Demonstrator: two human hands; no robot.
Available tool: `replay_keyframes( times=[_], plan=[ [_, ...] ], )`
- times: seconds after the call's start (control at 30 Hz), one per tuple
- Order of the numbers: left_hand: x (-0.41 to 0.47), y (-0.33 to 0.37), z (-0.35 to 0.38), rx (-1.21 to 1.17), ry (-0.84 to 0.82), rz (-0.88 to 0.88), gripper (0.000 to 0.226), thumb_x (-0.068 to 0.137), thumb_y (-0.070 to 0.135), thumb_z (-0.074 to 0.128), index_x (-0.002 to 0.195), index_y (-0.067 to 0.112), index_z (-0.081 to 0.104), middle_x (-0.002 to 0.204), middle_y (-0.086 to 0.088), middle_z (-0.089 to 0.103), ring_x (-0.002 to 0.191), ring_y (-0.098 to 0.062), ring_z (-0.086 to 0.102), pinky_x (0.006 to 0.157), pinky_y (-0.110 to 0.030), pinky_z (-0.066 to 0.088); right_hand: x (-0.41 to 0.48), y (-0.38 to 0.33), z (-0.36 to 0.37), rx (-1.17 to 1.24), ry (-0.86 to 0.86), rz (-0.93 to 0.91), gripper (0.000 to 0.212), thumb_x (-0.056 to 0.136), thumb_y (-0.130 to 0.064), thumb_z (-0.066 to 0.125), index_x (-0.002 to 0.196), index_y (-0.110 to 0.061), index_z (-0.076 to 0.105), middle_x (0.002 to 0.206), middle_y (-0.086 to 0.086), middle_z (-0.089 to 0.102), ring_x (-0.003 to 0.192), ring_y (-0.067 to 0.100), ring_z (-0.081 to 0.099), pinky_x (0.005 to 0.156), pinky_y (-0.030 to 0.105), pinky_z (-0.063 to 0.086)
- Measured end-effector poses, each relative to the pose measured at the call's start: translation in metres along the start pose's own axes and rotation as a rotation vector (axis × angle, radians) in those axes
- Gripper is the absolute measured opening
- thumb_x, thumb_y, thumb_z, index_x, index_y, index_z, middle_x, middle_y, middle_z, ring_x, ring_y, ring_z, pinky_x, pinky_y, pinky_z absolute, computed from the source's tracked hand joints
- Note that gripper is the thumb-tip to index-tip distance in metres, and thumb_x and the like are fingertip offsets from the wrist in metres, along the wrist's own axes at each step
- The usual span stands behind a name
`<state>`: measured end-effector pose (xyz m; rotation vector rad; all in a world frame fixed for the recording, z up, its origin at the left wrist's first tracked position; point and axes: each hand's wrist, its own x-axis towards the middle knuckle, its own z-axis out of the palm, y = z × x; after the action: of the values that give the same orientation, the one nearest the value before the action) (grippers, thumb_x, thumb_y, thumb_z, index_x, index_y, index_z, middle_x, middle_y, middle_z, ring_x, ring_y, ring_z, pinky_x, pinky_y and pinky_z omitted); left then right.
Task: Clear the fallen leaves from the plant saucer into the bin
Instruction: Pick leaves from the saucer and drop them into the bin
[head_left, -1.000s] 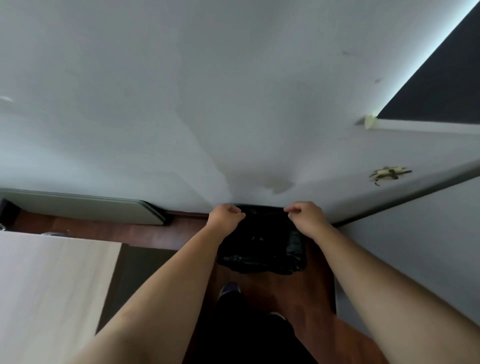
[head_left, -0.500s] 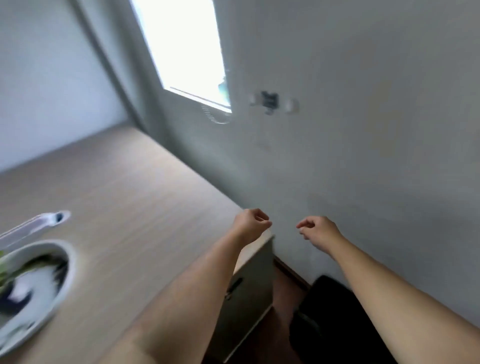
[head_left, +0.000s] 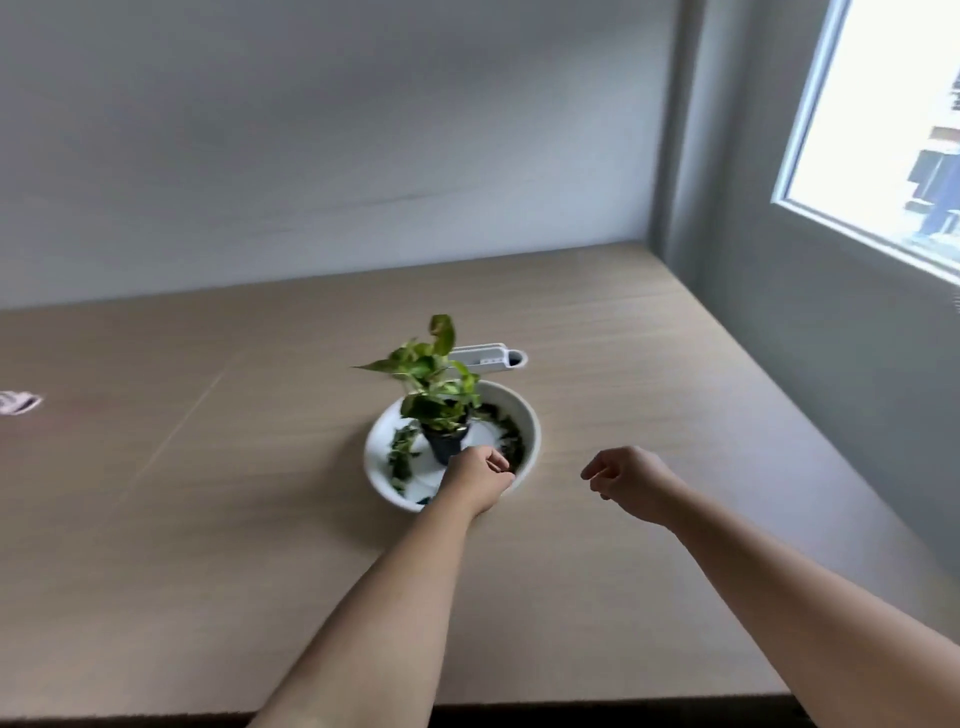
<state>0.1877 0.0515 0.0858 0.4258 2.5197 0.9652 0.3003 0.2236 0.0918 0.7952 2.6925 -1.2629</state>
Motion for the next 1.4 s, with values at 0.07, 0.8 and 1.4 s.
replay_keyframes(
  times=[0.07, 0.8, 1.4],
  plan=[
    [0.022, -0.03, -0.025, 0.065, -0.007, -0.038, 0.011, 0.08, 0.013, 0.061, 0.086, 0.022, 0.062, 0.093, -0.005, 0.067, 0.086, -0.024, 0.063, 0.075, -0.026, 0.05, 0.024, -0.026, 0.024, -0.04, -0.027, -0.037, 0.023, 0.081, -0.011, 0.053, 0.082, -0.026, 0.07, 0.085, 0.003, 0.069, 0.078, 0.022, 0.065, 0.053, 0.02, 0.044],
    [0.123, -0.12, -0.019, 0.423, -0.135, 0.083, 0.021, 0.082, 0.001, 0.046, 0.089, 0.009, 0.064, 0.102, -0.011, 0.061, 0.092, -0.031, 0.06, 0.07, -0.032, 0.044, 0.149, -0.073, 0.165, -0.528, -0.235, -0.185, 0.023, 0.077, -0.003, 0.058, 0.097, -0.013, 0.063, 0.101, 0.012, 0.058, 0.084, 0.033, 0.063, 0.071, 0.036, 0.052],
    [0.134, -0.134, -0.069, -0.19, -0.122, -0.153, 0.02, 0.074, -0.001, 0.075, 0.063, 0.014, 0.068, 0.065, -0.001, 0.066, 0.064, -0.016, 0.064, 0.078, -0.032, 0.06, 0.154, -0.075, 0.15, -0.214, -0.188, -0.059, 0.017, 0.077, 0.005, 0.06, 0.08, -0.006, 0.073, 0.066, -0.003, 0.062, 0.054, 0.003, 0.057, 0.052, 0.008, 0.045]
  ],
)
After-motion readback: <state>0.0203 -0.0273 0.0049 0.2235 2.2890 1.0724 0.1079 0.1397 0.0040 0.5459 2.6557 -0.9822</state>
